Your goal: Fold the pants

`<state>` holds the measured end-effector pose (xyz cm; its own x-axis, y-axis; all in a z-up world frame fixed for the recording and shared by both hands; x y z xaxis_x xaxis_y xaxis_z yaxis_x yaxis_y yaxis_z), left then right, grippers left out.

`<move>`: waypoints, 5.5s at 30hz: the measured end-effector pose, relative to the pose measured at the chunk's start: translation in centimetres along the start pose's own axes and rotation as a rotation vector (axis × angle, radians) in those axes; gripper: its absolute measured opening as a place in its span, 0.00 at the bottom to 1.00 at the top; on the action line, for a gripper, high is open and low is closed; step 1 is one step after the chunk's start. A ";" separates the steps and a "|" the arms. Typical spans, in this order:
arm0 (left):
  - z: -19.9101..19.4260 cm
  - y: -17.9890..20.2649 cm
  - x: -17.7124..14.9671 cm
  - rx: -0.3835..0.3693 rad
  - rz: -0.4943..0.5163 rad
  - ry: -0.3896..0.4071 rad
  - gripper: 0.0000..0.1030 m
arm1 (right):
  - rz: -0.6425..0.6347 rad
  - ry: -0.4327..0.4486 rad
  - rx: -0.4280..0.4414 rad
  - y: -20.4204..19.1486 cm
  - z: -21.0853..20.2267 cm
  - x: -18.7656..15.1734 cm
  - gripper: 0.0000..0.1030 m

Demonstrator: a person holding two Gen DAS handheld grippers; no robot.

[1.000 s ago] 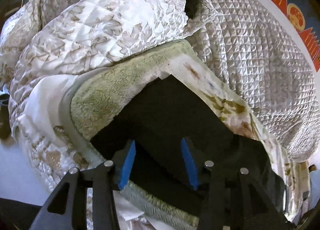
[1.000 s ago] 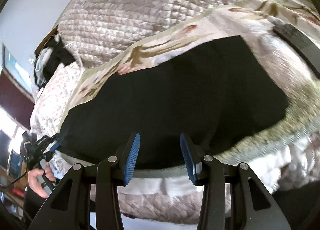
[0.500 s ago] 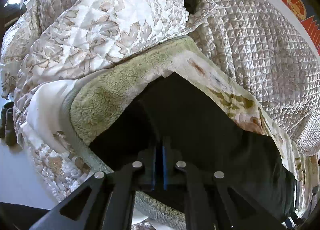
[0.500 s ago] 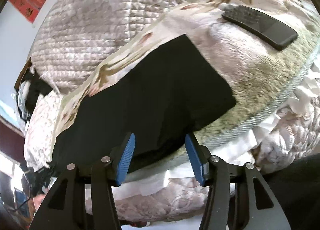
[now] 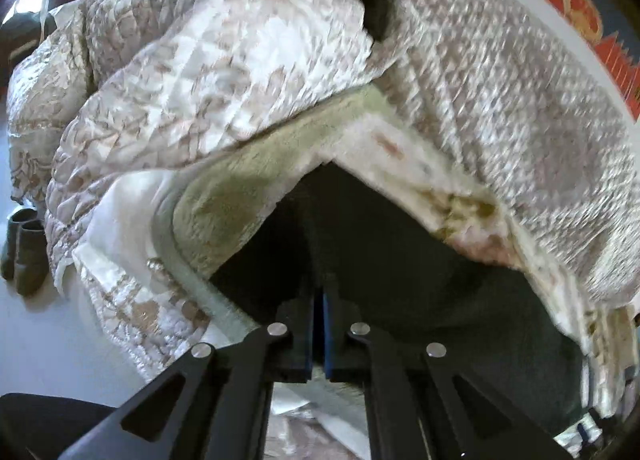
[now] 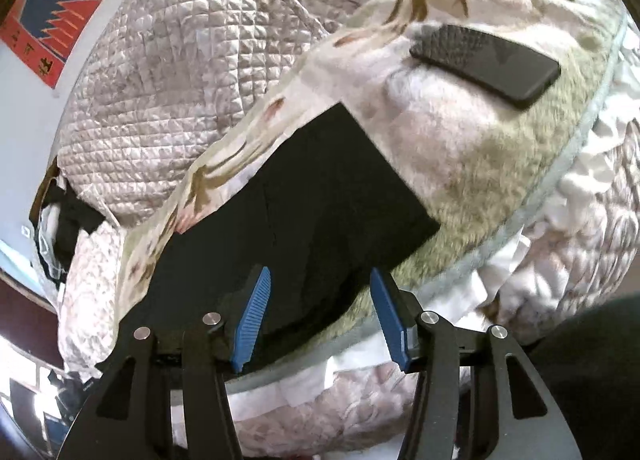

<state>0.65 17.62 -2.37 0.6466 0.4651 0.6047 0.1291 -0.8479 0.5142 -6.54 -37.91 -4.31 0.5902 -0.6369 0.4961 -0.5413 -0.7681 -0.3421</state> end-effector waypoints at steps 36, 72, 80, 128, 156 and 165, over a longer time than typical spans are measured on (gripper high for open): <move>2.2 5.7 -1.8 -0.113 0.157 -0.128 0.31 | -0.519 -0.009 -0.134 -6.8 2.8 -5.0 0.25; 11.2 7.3 3.9 0.132 0.390 -0.148 0.43 | -0.564 0.103 -0.217 -12.1 9.8 4.5 0.44; 10.5 6.1 3.7 0.141 0.385 -0.135 0.45 | -0.601 0.142 -0.201 -13.0 8.9 3.5 0.48; 6.1 1.9 3.3 -0.017 0.247 -0.128 0.14 | -0.774 0.101 0.152 -17.5 4.3 -6.8 0.53; 12.0 26.5 -9.3 -0.561 0.233 -0.452 0.14 | -0.529 0.086 0.166 -13.3 3.2 -2.2 0.53; 9.2 27.9 -9.5 -0.678 0.239 -0.464 0.34 | -0.529 0.080 0.157 -13.3 3.4 -2.3 0.53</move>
<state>5.00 -12.78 0.64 0.8606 0.0162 0.5089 -0.4319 -0.5061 0.7465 1.34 -26.44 -3.63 0.7070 -0.1590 0.6891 -0.0841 -0.9864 -0.1413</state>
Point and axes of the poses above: each gripper's, at about its wrist camera, not at the fingertips, and z roughly the way its jaws point, y to its right, x to its top, the point moved 7 cm from there along z, roughly the way its jaws point, and after that the axes turned 15 degrees about -x, right-handed, at the moved point
